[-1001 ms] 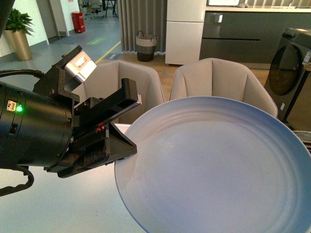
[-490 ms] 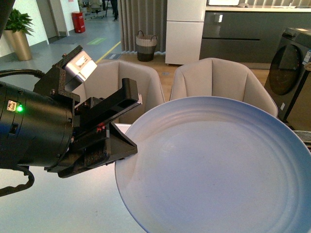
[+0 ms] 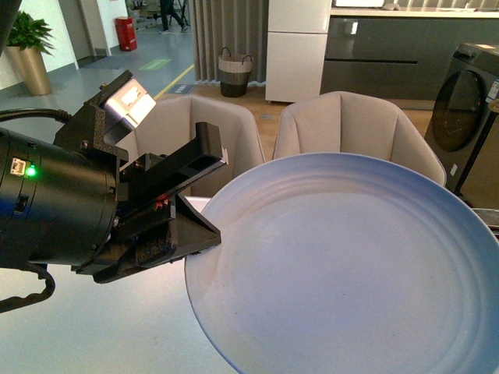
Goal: Left arm holds plate, right arm toasts bread
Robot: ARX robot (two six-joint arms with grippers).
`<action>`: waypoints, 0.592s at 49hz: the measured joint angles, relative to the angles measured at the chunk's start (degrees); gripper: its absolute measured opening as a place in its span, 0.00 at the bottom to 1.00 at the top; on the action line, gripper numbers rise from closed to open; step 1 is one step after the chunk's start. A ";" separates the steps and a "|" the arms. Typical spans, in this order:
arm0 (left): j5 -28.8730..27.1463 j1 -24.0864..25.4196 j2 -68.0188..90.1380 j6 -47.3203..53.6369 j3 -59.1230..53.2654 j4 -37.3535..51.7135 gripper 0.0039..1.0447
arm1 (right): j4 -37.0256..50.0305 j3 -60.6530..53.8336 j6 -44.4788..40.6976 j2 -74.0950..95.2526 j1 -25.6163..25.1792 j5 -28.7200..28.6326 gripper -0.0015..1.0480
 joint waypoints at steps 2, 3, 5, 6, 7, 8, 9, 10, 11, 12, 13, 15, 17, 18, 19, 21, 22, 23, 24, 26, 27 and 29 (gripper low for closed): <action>-0.02 0.00 0.00 0.00 0.00 0.00 0.03 | -1.09 0.00 0.00 -1.09 -0.02 0.02 0.02; -0.04 0.00 0.00 0.00 0.00 0.00 0.03 | -1.73 0.00 0.00 -1.86 -0.02 0.00 0.02; -0.04 0.00 0.00 0.00 0.00 0.00 0.03 | -2.62 0.00 0.02 -2.86 -0.02 0.02 0.02; -0.04 0.00 0.00 0.00 0.00 0.00 0.03 | -3.06 0.00 0.00 -3.34 -0.02 0.00 0.02; -0.04 0.00 0.00 0.00 0.00 0.00 0.03 | -3.52 0.00 0.00 -3.80 -0.02 0.00 0.02; -0.04 0.00 0.00 0.00 0.00 0.00 0.03 | -3.74 0.00 0.00 -4.00 -0.02 0.00 0.02; -0.02 0.00 0.00 0.02 0.00 0.00 0.03 | -4.17 0.00 0.00 -4.39 -0.02 0.00 0.02; -0.02 0.00 0.00 0.00 0.00 0.00 0.03 | -4.59 0.00 0.00 -4.79 -0.02 0.00 0.02; -0.02 0.00 0.00 0.00 0.00 0.00 0.03 | -5.03 0.00 0.02 -5.20 -0.02 0.02 0.02; -0.04 0.00 0.00 0.00 0.00 0.00 0.03 | -5.62 0.00 0.00 -5.79 -0.02 0.00 0.02; -0.04 0.00 0.00 0.00 0.00 0.00 0.03 | -5.81 0.00 0.02 -5.99 -0.02 0.00 0.02; -0.04 0.00 0.00 0.00 0.00 0.00 0.03 | -6.60 0.00 0.00 -6.75 -0.02 0.00 0.02; -0.02 0.00 0.00 0.00 0.00 0.00 0.03 | -7.50 0.00 0.00 -7.67 -0.02 0.00 0.02; -0.02 0.00 0.00 0.00 0.00 0.00 0.03 | -7.85 0.00 0.00 -8.04 -0.02 0.00 0.02; -0.02 0.00 0.00 0.00 0.00 0.00 0.03 | -8.02 0.00 0.00 -8.20 -0.02 0.00 0.02; -0.02 0.00 0.00 0.00 0.00 0.00 0.03 | -8.66 0.00 0.00 -8.87 -0.02 0.00 0.02; -0.02 0.00 0.00 0.00 0.00 0.00 0.03 | -8.81 0.00 0.00 -9.03 -0.02 0.00 0.02; -0.04 0.00 0.00 0.00 0.00 0.00 0.03 | -9.11 0.00 0.00 -9.35 -0.02 0.00 0.02; -0.04 0.00 0.00 0.00 0.00 0.00 0.03 | -9.29 0.00 0.00 -9.49 -0.02 0.00 0.02; -0.02 0.00 0.00 0.00 0.00 0.00 0.03 | -9.88 0.00 0.00 -10.08 -0.02 0.00 0.02; -0.02 0.00 0.00 0.00 0.00 0.00 0.03 | -10.19 0.00 0.00 -10.34 -0.02 0.00 0.02; -0.02 0.00 0.00 0.00 0.00 0.00 0.03 | -10.86 0.00 0.00 -11.04 -0.02 0.00 0.02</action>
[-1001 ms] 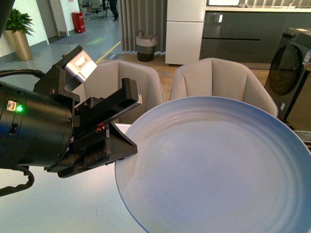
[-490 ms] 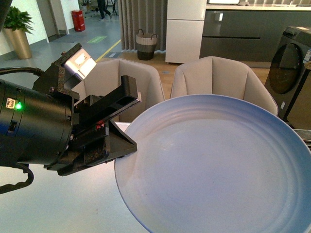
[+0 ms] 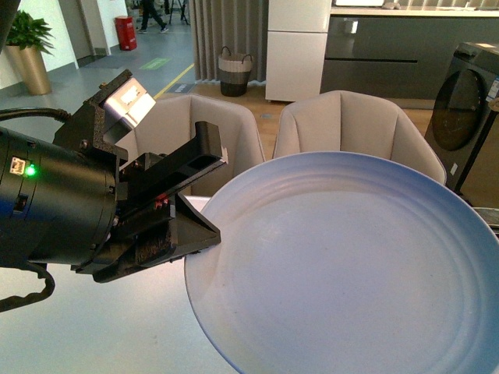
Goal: Left arm holds plate, right arm toasts bread
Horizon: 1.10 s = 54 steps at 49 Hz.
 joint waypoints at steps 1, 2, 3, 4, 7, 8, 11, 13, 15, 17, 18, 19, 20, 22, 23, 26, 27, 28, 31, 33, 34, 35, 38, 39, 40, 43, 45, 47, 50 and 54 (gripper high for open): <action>0.00 0.00 0.00 0.00 0.00 0.00 0.03 | -0.26 0.00 0.00 -0.28 0.00 0.00 0.02; 0.00 0.00 0.00 0.00 0.00 0.00 0.03 | -0.52 0.00 0.00 -0.52 0.00 0.02 0.02; 0.00 0.00 0.00 0.00 0.00 0.00 0.03 | -0.92 0.00 0.00 -0.92 -0.02 0.00 0.02; -0.02 0.00 0.00 0.00 0.00 0.00 0.03 | -2.05 0.02 0.00 -2.01 0.00 0.02 0.02; 0.00 0.00 0.00 0.00 0.00 0.00 0.03 | -9.81 0.02 -0.02 -7.96 -0.02 0.07 0.02; -0.02 0.00 0.00 0.00 0.00 0.00 0.03 | -10.34 0.02 0.00 -9.05 -0.02 -0.02 0.02; -0.09 0.00 0.00 0.00 0.00 0.00 0.03 | -10.78 0.02 0.00 -10.43 -0.02 0.00 0.02; 0.04 0.00 -0.07 0.00 0.00 0.00 0.03 | -10.88 0.02 0.00 -10.49 -0.02 0.02 0.02; 0.04 -0.02 -0.07 0.00 0.00 0.00 0.03 | -10.91 0.02 0.00 -10.51 -0.02 0.00 0.02; 0.04 -0.04 -0.07 0.00 0.00 0.00 0.03 | -10.95 0.02 0.00 -10.54 -0.02 0.00 0.02; 0.02 -0.02 -0.07 0.00 0.00 0.00 0.03 | -10.97 0.02 0.00 -10.56 -0.02 0.02 0.02; 0.00 -0.02 -0.07 0.00 0.00 0.00 0.03 | -10.99 0.02 0.00 -10.60 -0.02 0.02 0.02; -0.02 -0.02 -0.07 0.00 0.00 0.00 0.03 | -10.99 0.02 0.00 -10.60 -0.02 0.02 0.02; 0.00 -0.02 -0.07 0.00 0.00 0.00 0.03 | -10.99 0.02 -0.04 -10.64 -0.02 0.00 0.03; 0.00 -0.02 -0.07 0.00 0.00 0.00 0.03 | -10.99 0.02 -0.02 -10.64 -0.02 0.00 0.06; 0.02 -0.02 -0.07 0.00 0.00 0.00 0.03 | -10.99 0.02 -0.02 -10.64 -0.02 0.00 0.14; 0.02 -0.02 -0.07 0.00 0.00 0.00 0.03 | -10.99 0.02 -0.02 -10.64 -0.02 0.00 0.16; 0.00 -0.02 -0.07 0.00 0.00 0.00 0.03 | -10.99 0.02 -0.02 -10.64 -0.02 0.00 0.19; -0.02 -0.02 -0.07 0.00 0.00 0.00 0.03 | -10.99 0.02 -0.02 -10.64 -0.02 0.02 0.31; 0.00 -0.02 -0.07 0.00 0.00 0.00 0.03 | -10.99 0.02 -0.02 -10.67 -0.02 0.02 0.38; 0.02 -0.02 -0.07 0.00 0.00 0.00 0.03 | -10.99 0.02 -0.04 -10.67 -0.02 0.02 0.43; 0.02 -0.02 -0.07 0.00 0.00 0.00 0.03 | -10.99 0.02 -0.02 -10.67 -0.02 0.02 0.46; 0.00 -0.02 -0.07 0.00 0.00 0.00 0.03 | -10.99 0.02 -0.02 -10.67 -0.02 0.00 0.58; -0.02 -0.02 -0.07 0.00 0.00 0.00 0.03 | -10.99 0.02 -0.02 -10.67 -0.02 0.02 0.61; -0.02 -0.02 -0.07 0.00 0.00 0.00 0.03 | -10.99 0.02 -0.04 -10.67 -0.02 0.02 0.64; 0.00 -0.02 -0.07 0.00 0.00 0.00 0.03 | -10.99 0.02 -0.04 -10.67 -0.02 0.00 0.72; 0.02 -0.02 -0.07 0.00 0.00 0.00 0.03 | -10.99 0.02 -0.02 -10.67 -0.02 0.00 0.81; 0.02 -0.02 -0.07 0.00 0.00 0.00 0.03 | -10.99 0.02 -0.02 -10.67 -0.02 0.00 0.86; 0.00 -0.02 -0.07 0.00 0.00 0.00 0.03 | -10.99 0.02 -0.02 -10.67 -0.02 0.02 0.93; 0.02 -0.02 -0.07 0.00 0.00 0.00 0.03 | -10.99 0.02 -0.02 -10.67 -0.02 0.00 0.92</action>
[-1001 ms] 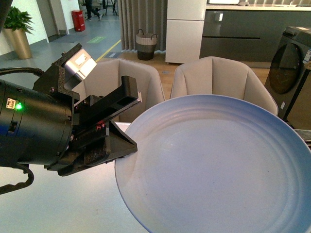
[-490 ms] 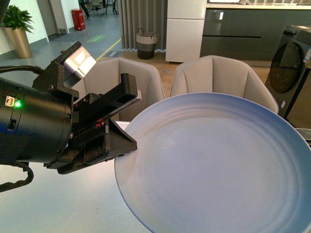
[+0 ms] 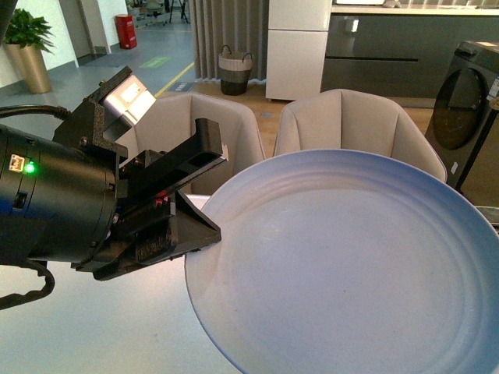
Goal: Left arm holds plate, right arm toasts bread
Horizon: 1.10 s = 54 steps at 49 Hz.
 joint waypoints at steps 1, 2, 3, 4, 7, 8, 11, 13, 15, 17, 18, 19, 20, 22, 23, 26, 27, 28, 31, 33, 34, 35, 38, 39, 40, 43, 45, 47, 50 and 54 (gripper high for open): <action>0.00 0.00 0.00 0.00 0.00 0.00 0.03 | 0.00 0.00 0.00 0.00 0.00 0.00 0.92; 0.00 0.00 0.00 0.00 0.00 0.00 0.03 | 0.00 0.00 0.00 0.00 0.00 0.00 0.92; -0.63 -0.04 0.00 0.07 0.00 -0.09 0.03 | 0.00 0.00 0.00 0.00 0.00 0.00 0.92; -2.49 -0.31 -0.02 0.52 0.11 -0.90 0.03 | 0.00 0.00 0.00 0.00 0.00 0.00 0.92; -7.34 -0.68 -0.22 0.90 0.26 -2.80 0.03 | 0.00 0.00 0.00 0.00 0.00 0.00 0.92; -9.46 -0.81 -0.22 1.20 0.26 -3.23 0.03 | 0.00 0.00 0.00 0.00 0.00 0.00 0.92; -11.26 -0.83 -0.22 1.62 0.26 -3.63 0.03 | 0.00 0.00 0.00 0.00 0.00 0.02 0.92; -11.41 -0.76 -0.22 1.70 0.26 -3.63 0.03 | 0.00 0.00 0.00 -0.04 0.00 0.02 0.92; -11.39 -0.72 -0.31 1.75 0.31 -3.63 0.03 | 0.00 0.00 0.00 -0.04 0.00 0.02 0.92; -11.13 -0.52 -0.35 1.79 0.33 -3.63 0.03 | 0.00 0.00 0.00 -0.04 0.00 0.02 0.92; -10.99 -0.48 -0.35 1.77 0.33 -3.63 0.03 | 0.00 0.00 0.00 -0.04 0.00 0.02 0.92; -10.78 -0.33 -0.35 1.77 0.33 -3.63 0.03 | 0.00 0.00 0.00 -0.04 0.00 0.00 0.92; -10.54 -0.20 -0.35 1.77 0.33 -3.65 0.03 | 0.00 0.00 0.00 -0.04 0.00 0.00 0.92; -9.70 0.37 -0.35 1.73 0.39 -3.65 0.03 | 0.00 0.00 0.00 -0.04 0.00 0.02 0.92; -9.35 0.76 -0.35 1.66 0.50 -3.65 0.03 | 0.00 0.00 0.00 -0.04 0.00 0.02 0.92; -7.98 2.78 -0.33 1.55 1.40 -3.61 0.03 | 0.00 0.00 0.00 -0.04 0.00 0.02 0.92; -7.54 3.39 -0.33 1.55 1.66 -3.54 0.03 | 0.00 0.00 0.00 -0.04 0.00 0.02 0.92; -6.95 4.46 -0.31 1.57 2.05 -3.26 0.03 | 0.00 0.00 0.00 -0.04 0.00 0.02 0.92; -5.20 7.32 -0.07 2.10 2.67 -2.36 0.03 | 0.00 0.00 0.00 -0.04 0.00 0.00 0.92; -3.65 9.84 0.52 2.91 2.73 -1.20 0.03 | 0.00 0.00 0.00 -0.04 0.00 0.02 0.92; -2.97 10.93 0.94 3.30 2.73 -0.70 0.03 | 0.00 0.00 0.00 -0.04 0.00 0.00 0.92; -2.10 12.66 1.68 3.93 2.73 -0.20 0.03 | 0.00 0.00 0.00 -0.04 0.00 0.02 0.92; -0.04 16.85 4.07 6.45 2.71 0.79 0.03 | 0.00 0.00 0.00 -0.04 0.00 0.02 0.92; 0.50 18.12 4.98 7.10 2.71 1.07 0.03 | 0.00 0.00 0.00 -0.04 0.00 0.02 0.92; 1.14 20.06 6.40 8.44 2.71 1.53 0.03 | 0.00 0.00 0.00 -0.04 0.00 0.02 0.92; 2.21 24.70 10.27 12.04 2.71 2.89 0.03 | 0.00 0.00 0.00 -0.04 0.00 0.02 0.92; 2.91 28.02 13.35 14.91 2.71 4.59 0.03 | 0.00 0.00 0.00 -0.04 0.00 0.02 0.92; 3.89 31.15 16.41 17.51 2.71 5.64 0.03 | 0.00 0.00 0.00 -0.04 0.00 0.02 0.92; 4.11 34.58 20.17 20.33 2.69 6.56 0.03 | 0.00 0.00 0.00 -0.04 0.00 0.02 0.92; 5.03 37.83 24.68 22.88 2.45 8.09 0.03 | 0.00 0.00 0.00 -0.04 0.00 0.00 0.92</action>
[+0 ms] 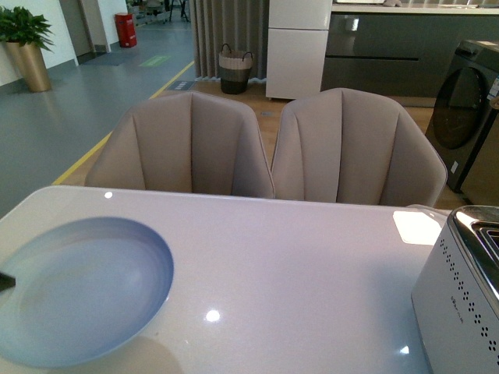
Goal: Left arm holds plate, right arm toasts bread
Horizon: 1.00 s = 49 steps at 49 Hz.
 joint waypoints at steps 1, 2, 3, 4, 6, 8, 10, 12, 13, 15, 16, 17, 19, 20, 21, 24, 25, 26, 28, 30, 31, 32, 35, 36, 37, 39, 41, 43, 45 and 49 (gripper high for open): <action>0.26 1.07 1.79 0.79 -0.31 0.81 0.03 | 0.00 0.00 0.00 0.00 0.00 0.00 0.92; 0.44 1.64 2.89 1.57 -0.57 1.40 0.03 | 0.00 0.00 0.00 0.00 0.00 0.02 0.92; 0.59 1.90 3.39 1.70 -0.70 1.68 0.03 | 0.00 0.00 0.00 0.00 0.00 0.00 0.92; 0.92 2.38 4.44 2.32 -1.01 2.21 0.03 | 0.00 0.00 0.00 0.00 0.00 0.02 0.92; 1.66 2.97 5.77 2.95 -1.51 3.10 0.03 | 0.00 0.00 0.00 0.00 0.00 0.02 0.92; 3.23 3.58 7.41 4.28 -2.51 4.72 0.03 | 0.00 0.00 0.00 0.00 0.00 0.02 0.92; 4.24 3.82 8.37 5.29 -3.04 5.62 0.03 | 0.00 0.00 0.00 0.00 0.00 0.00 0.92; 4.55 3.87 9.05 6.03 -3.23 6.23 0.03 | 0.00 0.00 0.00 0.00 0.00 0.02 0.92; 4.59 3.93 9.51 6.43 -3.23 6.54 0.03 | 0.00 0.00 0.00 0.00 0.00 0.00 0.92; 4.44 4.02 10.60 7.23 -3.21 7.04 0.03 | 0.00 0.00 0.00 0.00 0.00 0.00 0.92; 4.33 4.07 11.28 7.52 -3.19 7.21 0.03 | 0.00 0.00 0.00 0.00 0.00 0.02 0.92; 4.24 4.09 11.56 7.72 -3.19 7.30 0.03 | 0.00 0.00 0.00 0.00 0.00 0.02 0.92; 3.89 4.20 13.03 8.41 -3.08 7.45 0.03 | 0.00 0.00 0.00 0.00 0.00 0.02 0.92; 3.50 4.24 14.16 8.85 -2.99 7.69 0.03 | 0.00 0.00 0.00 0.00 0.00 0.02 0.92; 3.37 4.26 14.53 8.92 -2.97 7.87 0.03 | 0.00 0.00 0.00 0.00 0.00 0.02 0.92; 2.91 4.42 16.24 9.51 -2.84 8.39 0.03 | 0.00 0.00 0.00 0.00 0.00 0.02 0.92; 2.75 4.46 16.92 9.73 -2.75 8.55 0.03 | 0.00 0.00 0.00 0.00 0.00 0.02 0.92; 2.69 4.46 17.40 10.03 -2.71 8.79 0.03 | 0.00 0.00 0.00 0.00 0.00 0.00 0.92; 2.67 4.57 18.43 10.25 -2.51 9.49 0.03 | 0.00 0.00 0.00 0.00 0.00 0.02 0.92; 2.54 4.66 19.08 10.27 -2.32 9.99 0.03 | 0.00 0.00 0.00 0.00 0.00 0.00 0.92; 2.45 4.68 19.58 10.27 -2.14 10.34 0.03 | 0.00 0.00 -0.02 0.00 0.00 0.00 0.92; 2.45 4.68 19.74 10.25 -2.08 10.49 0.03 | 0.00 0.00 0.00 0.00 0.00 0.00 0.92; 2.47 4.70 20.63 10.25 -1.81 11.32 0.03 | 0.00 0.00 0.00 0.00 0.00 0.02 0.92; 2.47 4.70 20.76 10.23 -1.79 11.39 0.03 | 0.00 0.00 0.00 0.00 0.00 0.02 0.92; 2.47 4.70 20.98 10.23 -1.75 11.69 0.03 | 0.00 0.00 0.00 0.00 0.00 0.02 0.92; 2.49 4.66 21.33 10.21 -1.73 12.13 0.03 | 0.00 0.00 0.00 0.00 0.00 0.02 0.92; 2.56 4.57 21.73 10.16 -1.70 12.63 0.03 | 0.00 0.00 0.00 0.00 0.00 0.02 0.92; 2.54 4.52 22.03 10.16 -1.70 12.81 0.03 | 0.00 0.00 0.00 0.00 0.00 0.02 0.92; 2.56 4.46 22.36 10.12 -1.70 13.18 0.03 | 0.00 0.00 0.00 0.00 0.00 0.00 0.92; 2.75 4.42 22.71 9.97 -1.70 13.46 0.03 | 0.00 0.00 0.00 0.00 0.00 0.02 0.92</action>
